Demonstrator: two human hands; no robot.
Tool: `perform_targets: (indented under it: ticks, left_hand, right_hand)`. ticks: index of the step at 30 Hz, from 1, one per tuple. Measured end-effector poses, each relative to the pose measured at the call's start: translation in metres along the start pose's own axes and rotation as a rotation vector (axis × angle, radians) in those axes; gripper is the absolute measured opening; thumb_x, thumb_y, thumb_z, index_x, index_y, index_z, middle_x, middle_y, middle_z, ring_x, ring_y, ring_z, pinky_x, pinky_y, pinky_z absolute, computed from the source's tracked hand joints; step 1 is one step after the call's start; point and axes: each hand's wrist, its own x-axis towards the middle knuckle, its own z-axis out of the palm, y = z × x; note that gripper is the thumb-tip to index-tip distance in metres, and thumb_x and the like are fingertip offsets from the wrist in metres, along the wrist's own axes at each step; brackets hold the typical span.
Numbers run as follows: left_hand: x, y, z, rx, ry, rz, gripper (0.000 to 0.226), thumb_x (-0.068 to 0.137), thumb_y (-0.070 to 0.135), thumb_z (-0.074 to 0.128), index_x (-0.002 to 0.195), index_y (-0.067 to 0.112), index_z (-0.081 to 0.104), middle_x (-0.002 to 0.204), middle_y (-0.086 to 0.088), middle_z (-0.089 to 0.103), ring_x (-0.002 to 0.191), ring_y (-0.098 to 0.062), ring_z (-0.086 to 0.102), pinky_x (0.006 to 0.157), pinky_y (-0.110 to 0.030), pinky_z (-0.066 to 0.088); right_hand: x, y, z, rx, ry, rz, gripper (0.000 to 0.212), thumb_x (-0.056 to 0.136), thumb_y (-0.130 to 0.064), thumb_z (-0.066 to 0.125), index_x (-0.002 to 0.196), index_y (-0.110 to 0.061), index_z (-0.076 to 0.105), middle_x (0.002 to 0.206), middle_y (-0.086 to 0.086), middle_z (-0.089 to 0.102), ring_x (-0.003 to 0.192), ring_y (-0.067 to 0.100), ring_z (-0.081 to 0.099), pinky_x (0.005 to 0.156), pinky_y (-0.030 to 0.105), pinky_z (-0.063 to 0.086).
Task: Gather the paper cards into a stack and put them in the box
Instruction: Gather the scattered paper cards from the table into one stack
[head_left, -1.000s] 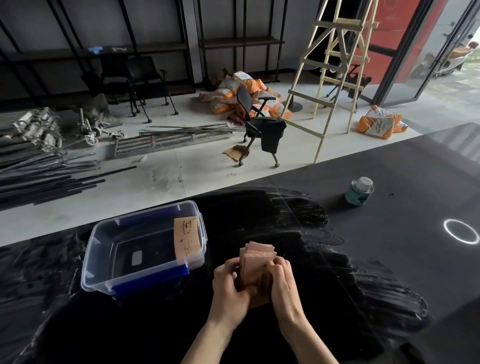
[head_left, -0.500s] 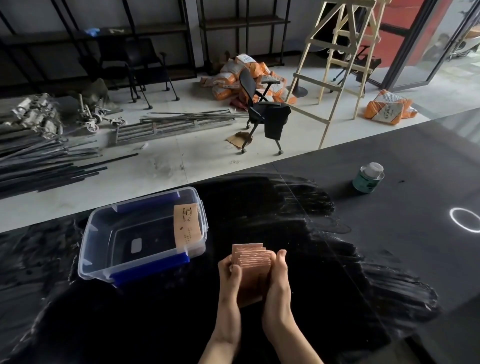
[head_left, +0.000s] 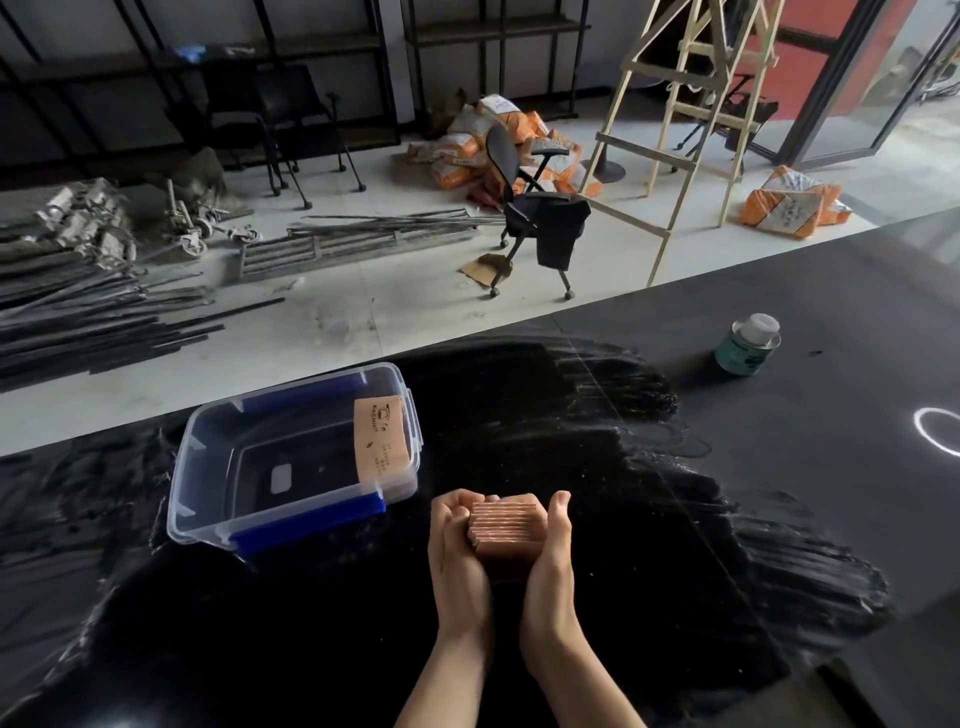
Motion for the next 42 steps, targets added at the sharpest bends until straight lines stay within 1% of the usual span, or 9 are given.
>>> perform_targets:
  ticks: [4,8,14,21,25,31,35,38,42]
  left_hand:
    - [0.008,-0.018,-0.006,-0.068,-0.029,-0.102,0.080,0.074,0.067,0.064,0.115,-0.002,0.066,0.118,-0.037,0.066,0.115,-0.054,0.063,0.110,-0.066,0.042]
    - [0.006,-0.006,-0.001,0.033,0.028,0.043,0.072,0.071,0.055,0.055,0.105,-0.008,0.062,0.110,-0.041,0.063,0.101,-0.054,0.065,0.101,-0.062,0.048]
    - [0.007,-0.005,-0.005,0.075,-0.030,0.045,0.070,0.077,0.053,0.049,0.106,-0.009,0.061,0.104,-0.034,0.069,0.091,-0.033,0.066,0.087,-0.047,0.052]
    - [0.008,-0.013,-0.014,0.012,-0.062,-0.017,0.070,0.082,0.058,0.052,0.104,-0.007,0.064,0.096,-0.031,0.069,0.098,-0.038,0.065,0.104,-0.062,0.045]
    - [0.008,-0.006,-0.014,0.046,-0.160,-0.054,0.064,0.104,0.046,0.034,0.083,0.011,0.083,0.092,-0.015,0.081,0.099,-0.033,0.076,0.101,-0.048,0.053]
    - [0.005,0.001,-0.043,-0.096,-0.284,-0.107,0.050,0.098,0.033,0.039,0.130,-0.001,0.056,0.132,-0.034,0.062,0.127,-0.046,0.059,0.109,-0.055,0.045]
    - [0.013,-0.004,-0.056,-0.241,-0.344,-0.083,0.031,0.092,0.012,0.044,0.116,0.014,0.062,0.147,-0.014,0.057,0.140,-0.039,0.048,0.116,-0.060,0.037]
    - [0.003,0.001,-0.062,-0.070,-0.431,-0.004,0.065,0.060,0.000,0.048,0.120,0.021,0.058,0.145,-0.005,0.060,0.135,-0.035,0.054,0.107,-0.051,0.049]
    - [-0.003,-0.002,-0.071,0.496,-0.495,0.260,0.085,0.068,-0.014,0.059,0.141,0.028,0.041,0.136,-0.001,0.062,0.129,-0.019,0.060,0.102,-0.033,0.054]
  right_hand:
    - [0.001,-0.003,0.000,0.012,0.087,0.079,0.076,0.101,-0.063,0.039,0.105,0.002,0.077,0.104,0.027,0.080,0.103,0.042,0.075,0.097,0.047,0.057]
    - [0.007,-0.003,0.004,-0.045,0.112,0.053,0.055,0.101,-0.051,0.052,0.107,-0.002,0.078,0.105,0.023,0.080,0.104,0.036,0.075,0.103,0.052,0.054]
    - [0.014,-0.003,0.003,-0.149,0.025,-0.004,0.031,0.101,-0.029,0.048,0.083,-0.013,0.067,0.084,0.015,0.066,0.082,0.027,0.058,0.078,0.041,0.048]
    - [0.009,0.003,0.002,-0.141,0.047,0.017,0.034,0.095,-0.036,0.051,0.073,-0.018,0.071,0.079,0.009,0.069,0.082,0.026,0.060,0.080,0.040,0.049]
    - [0.011,0.002,0.004,-0.115,0.059,0.041,0.048,0.107,-0.034,0.042,0.078,-0.013,0.073,0.070,0.003,0.075,0.076,0.022,0.068,0.071,0.035,0.053]
    - [0.010,0.005,0.009,-0.037,0.060,0.105,0.071,0.104,-0.058,0.035,0.103,-0.002,0.080,0.097,0.022,0.082,0.099,0.037,0.077,0.094,0.046,0.059]
    - [0.010,0.006,0.009,-0.032,0.087,0.106,0.075,0.103,-0.063,0.033,0.105,-0.003,0.077,0.090,0.017,0.083,0.094,0.033,0.078,0.088,0.041,0.059]
    - [0.007,0.001,0.008,-0.031,0.050,0.073,0.072,0.107,-0.056,0.029,0.092,-0.006,0.078,0.077,0.012,0.083,0.072,0.020,0.081,0.076,0.037,0.057]
    - [0.012,0.007,0.006,-0.050,0.052,0.061,0.075,0.105,-0.060,0.029,0.091,-0.006,0.078,0.076,0.011,0.083,0.077,0.024,0.080,0.080,0.038,0.058]
